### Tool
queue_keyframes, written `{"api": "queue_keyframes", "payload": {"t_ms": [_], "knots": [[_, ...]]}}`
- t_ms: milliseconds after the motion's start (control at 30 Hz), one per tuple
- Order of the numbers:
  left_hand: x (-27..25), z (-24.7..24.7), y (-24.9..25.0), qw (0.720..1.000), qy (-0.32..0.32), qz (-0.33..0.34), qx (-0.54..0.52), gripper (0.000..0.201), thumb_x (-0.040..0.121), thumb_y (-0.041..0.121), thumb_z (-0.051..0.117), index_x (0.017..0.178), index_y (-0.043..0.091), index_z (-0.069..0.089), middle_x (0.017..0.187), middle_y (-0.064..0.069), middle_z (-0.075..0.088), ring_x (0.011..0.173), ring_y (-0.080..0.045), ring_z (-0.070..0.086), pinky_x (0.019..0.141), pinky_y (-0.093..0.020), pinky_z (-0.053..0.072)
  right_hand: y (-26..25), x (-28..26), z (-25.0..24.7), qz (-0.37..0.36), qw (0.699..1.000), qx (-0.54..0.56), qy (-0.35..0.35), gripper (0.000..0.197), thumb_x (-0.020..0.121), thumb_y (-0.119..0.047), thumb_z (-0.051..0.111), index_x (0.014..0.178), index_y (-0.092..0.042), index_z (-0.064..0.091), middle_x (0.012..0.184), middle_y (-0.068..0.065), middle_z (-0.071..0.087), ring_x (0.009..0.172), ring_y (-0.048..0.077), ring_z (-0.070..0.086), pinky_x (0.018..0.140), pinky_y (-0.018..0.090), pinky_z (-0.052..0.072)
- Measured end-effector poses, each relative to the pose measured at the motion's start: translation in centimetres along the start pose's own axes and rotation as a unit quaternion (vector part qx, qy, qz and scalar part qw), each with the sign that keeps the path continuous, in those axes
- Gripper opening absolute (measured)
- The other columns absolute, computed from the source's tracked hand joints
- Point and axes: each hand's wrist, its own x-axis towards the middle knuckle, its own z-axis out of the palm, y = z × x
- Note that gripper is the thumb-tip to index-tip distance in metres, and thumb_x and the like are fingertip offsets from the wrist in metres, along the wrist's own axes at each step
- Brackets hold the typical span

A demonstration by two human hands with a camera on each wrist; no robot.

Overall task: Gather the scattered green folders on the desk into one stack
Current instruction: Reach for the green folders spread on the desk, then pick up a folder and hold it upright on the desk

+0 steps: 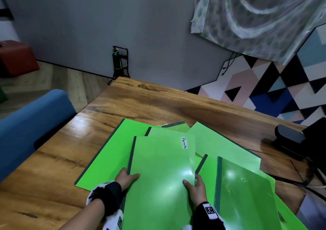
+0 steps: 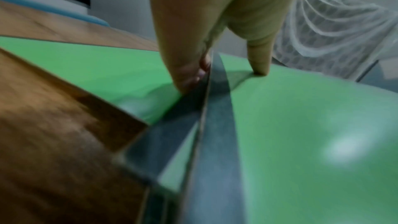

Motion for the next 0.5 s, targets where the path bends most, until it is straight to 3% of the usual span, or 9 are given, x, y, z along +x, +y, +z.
{"api": "queue_keyframes", "payload": {"t_ms": [100,200,267,300,367,400,500], "knots": [[-2.3,-0.9,2.2,0.989,0.046,0.081,-0.114,0.066,0.084,0.013,0.063,0.137,-0.006,0.028,0.147,-0.024,0.034,0.134,-0.033,0.037,0.107,-0.035,0.031,-2.3,-1.4,-0.2,-0.054,0.996,0.070,0.000,0.056,0.087,-0.002,0.058,0.138,0.001,0.034,0.146,0.023,0.036,0.135,0.035,0.034,0.110,0.043,0.028],[-3.7,-2.5,4.8,0.966,0.068,0.161,-0.189,0.066,0.086,0.010,0.060,0.140,-0.003,0.025,0.151,-0.022,0.027,0.139,-0.030,0.030,0.113,-0.036,0.023,-5.2,-2.1,-0.7,-0.111,0.987,0.116,0.016,0.061,0.088,-0.008,0.058,0.141,-0.003,0.030,0.151,0.020,0.028,0.140,0.032,0.028,0.112,0.043,0.025],[-4.4,-3.8,6.5,0.949,0.070,0.213,-0.222,0.056,0.086,0.008,0.058,0.136,0.001,0.032,0.145,-0.021,0.037,0.133,-0.023,0.037,0.113,-0.035,0.023,-7.3,-2.3,-1.3,-0.154,0.980,0.123,0.029,0.058,0.088,-0.010,0.057,0.139,-0.002,0.032,0.151,0.021,0.028,0.139,0.032,0.028,0.112,0.042,0.026],[-4.8,-4.4,7.3,0.938,0.068,0.237,-0.242,0.043,0.086,0.005,0.058,0.126,0.008,0.041,0.135,-0.018,0.048,0.123,-0.017,0.046,0.112,-0.035,0.028,-8.5,-2.6,-1.6,-0.174,0.975,0.135,0.030,0.055,0.089,-0.010,0.057,0.138,-0.002,0.033,0.150,0.021,0.029,0.139,0.032,0.029,0.111,0.041,0.026],[-5.7,-5.5,8.7,0.915,0.065,0.292,-0.271,0.029,0.085,-0.001,0.057,0.102,0.021,0.047,0.109,-0.004,0.061,0.099,-0.007,0.059,0.100,-0.035,0.039,-10.7,-3.2,-2.2,-0.208,0.964,0.164,0.024,0.050,0.088,-0.007,0.056,0.134,0.000,0.037,0.145,0.019,0.035,0.136,0.028,0.033,0.106,0.033,0.030],[-5.9,-5.9,9.2,0.904,0.070,0.314,-0.281,0.029,0.084,-0.003,0.056,0.099,0.020,0.047,0.104,-0.002,0.062,0.096,-0.007,0.059,0.097,-0.035,0.040,-11.7,-3.6,-2.5,-0.222,0.958,0.177,0.021,0.047,0.088,-0.006,0.057,0.131,0.000,0.040,0.139,0.016,0.042,0.131,0.024,0.038,0.101,0.026,0.032],[-6.5,-6.9,9.9,0.881,0.102,0.348,-0.304,0.037,0.082,-0.003,0.059,0.113,0.011,0.044,0.118,-0.011,0.057,0.111,-0.018,0.055,0.102,-0.038,0.040,-13.1,-3.9,-2.6,-0.262,0.941,0.215,0.015,0.035,0.084,-0.002,0.061,0.115,-0.008,0.046,0.105,-0.002,0.055,0.107,0.014,0.045,0.078,0.002,0.040]]}}
